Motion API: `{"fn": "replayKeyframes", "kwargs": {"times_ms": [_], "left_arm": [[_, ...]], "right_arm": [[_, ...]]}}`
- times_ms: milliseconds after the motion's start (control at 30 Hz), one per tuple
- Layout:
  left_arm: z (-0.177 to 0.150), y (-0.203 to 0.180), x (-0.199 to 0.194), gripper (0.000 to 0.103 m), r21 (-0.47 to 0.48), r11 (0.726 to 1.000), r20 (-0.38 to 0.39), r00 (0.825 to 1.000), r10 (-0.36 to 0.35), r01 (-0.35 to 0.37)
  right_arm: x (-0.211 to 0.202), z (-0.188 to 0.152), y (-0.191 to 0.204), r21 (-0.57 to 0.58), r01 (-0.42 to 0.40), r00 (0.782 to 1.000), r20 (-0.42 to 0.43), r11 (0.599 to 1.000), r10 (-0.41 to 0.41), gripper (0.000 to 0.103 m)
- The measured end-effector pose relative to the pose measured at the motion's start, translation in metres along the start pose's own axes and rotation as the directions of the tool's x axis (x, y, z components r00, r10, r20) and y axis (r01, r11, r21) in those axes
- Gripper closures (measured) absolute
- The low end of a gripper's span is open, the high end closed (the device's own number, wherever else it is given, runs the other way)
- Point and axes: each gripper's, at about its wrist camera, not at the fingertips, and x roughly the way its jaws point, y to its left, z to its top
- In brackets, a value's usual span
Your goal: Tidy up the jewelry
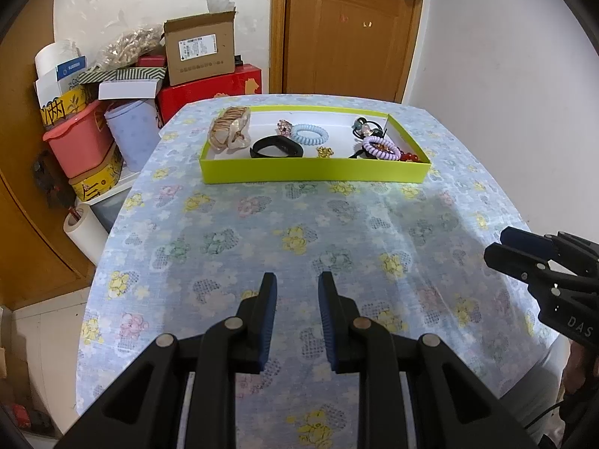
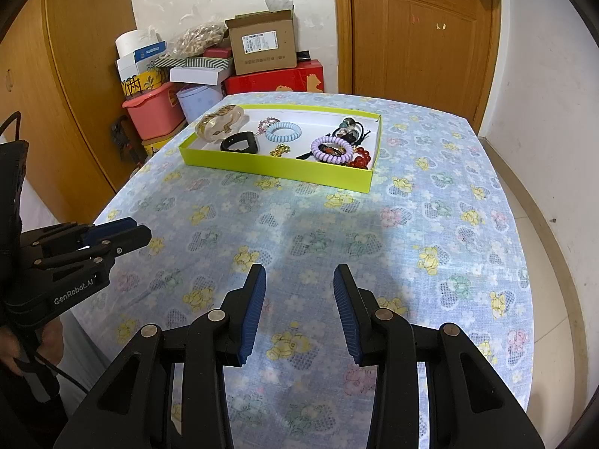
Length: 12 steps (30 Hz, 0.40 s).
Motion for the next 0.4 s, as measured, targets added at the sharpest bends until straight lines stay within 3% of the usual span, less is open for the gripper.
{"fn": "replayKeyframes", "kwargs": {"times_ms": [400], "left_arm": [[0.0001, -0.0008, -0.0004, 0.079, 0.004, 1.000, 0.008, 1.000, -0.001, 0.001]], "right_arm": [[0.0007, -0.0003, 0.0000, 0.000, 0.000, 1.000, 0.001, 1.000, 0.000, 0.064]]}}
